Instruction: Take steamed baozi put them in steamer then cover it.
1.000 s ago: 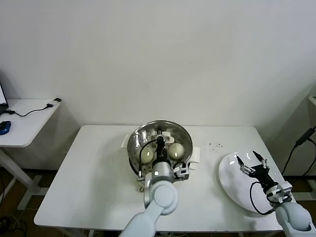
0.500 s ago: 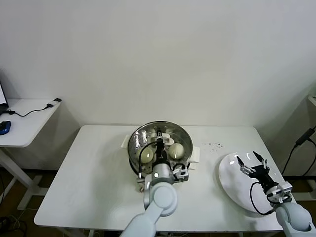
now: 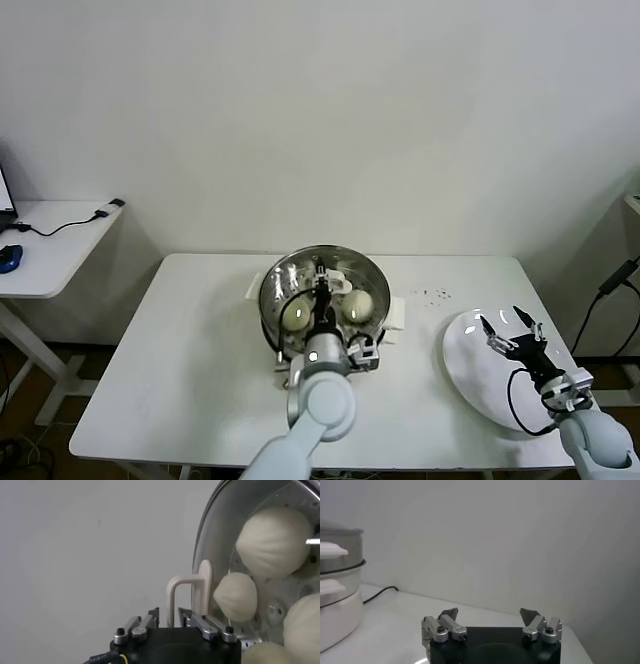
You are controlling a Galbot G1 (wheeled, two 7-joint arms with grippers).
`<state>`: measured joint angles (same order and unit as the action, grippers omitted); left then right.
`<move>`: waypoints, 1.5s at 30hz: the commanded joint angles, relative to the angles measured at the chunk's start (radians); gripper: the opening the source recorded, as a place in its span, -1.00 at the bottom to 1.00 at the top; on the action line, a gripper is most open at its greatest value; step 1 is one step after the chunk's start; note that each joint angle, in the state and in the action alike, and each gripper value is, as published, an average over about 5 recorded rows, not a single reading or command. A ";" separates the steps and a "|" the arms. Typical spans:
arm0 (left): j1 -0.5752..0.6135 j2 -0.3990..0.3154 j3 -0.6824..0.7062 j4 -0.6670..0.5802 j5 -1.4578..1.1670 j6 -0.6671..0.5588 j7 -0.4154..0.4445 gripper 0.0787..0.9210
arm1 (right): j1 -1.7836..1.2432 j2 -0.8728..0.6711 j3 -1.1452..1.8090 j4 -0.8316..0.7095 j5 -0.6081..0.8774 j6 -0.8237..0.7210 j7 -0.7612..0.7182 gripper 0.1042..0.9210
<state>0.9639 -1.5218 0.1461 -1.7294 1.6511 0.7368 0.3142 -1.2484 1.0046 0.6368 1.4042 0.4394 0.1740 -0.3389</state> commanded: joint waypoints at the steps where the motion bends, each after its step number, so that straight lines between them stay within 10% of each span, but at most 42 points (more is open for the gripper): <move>1: 0.020 0.031 0.005 -0.082 -0.006 0.049 0.035 -0.29 | 0.002 -0.001 0.002 -0.001 -0.001 -0.003 -0.001 0.76; 18: 0.136 0.138 -0.006 -0.305 -0.174 0.036 -0.067 0.75 | -0.012 -0.003 0.016 0.017 -0.015 -0.037 0.006 0.76; 33: 0.412 0.262 -0.368 -0.440 -0.840 -0.405 -0.504 0.77 | -0.046 0.027 0.046 0.095 -0.020 -0.085 0.025 0.76; 45: 0.604 0.171 -0.739 -0.343 -1.499 -0.818 -0.446 0.77 | -0.085 0.065 0.058 0.170 -0.033 -0.085 0.043 0.76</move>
<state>1.3879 -1.3130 -0.2592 -2.1106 0.7991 0.4621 -0.0898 -1.3103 1.0495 0.6883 1.5206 0.4142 0.0980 -0.3056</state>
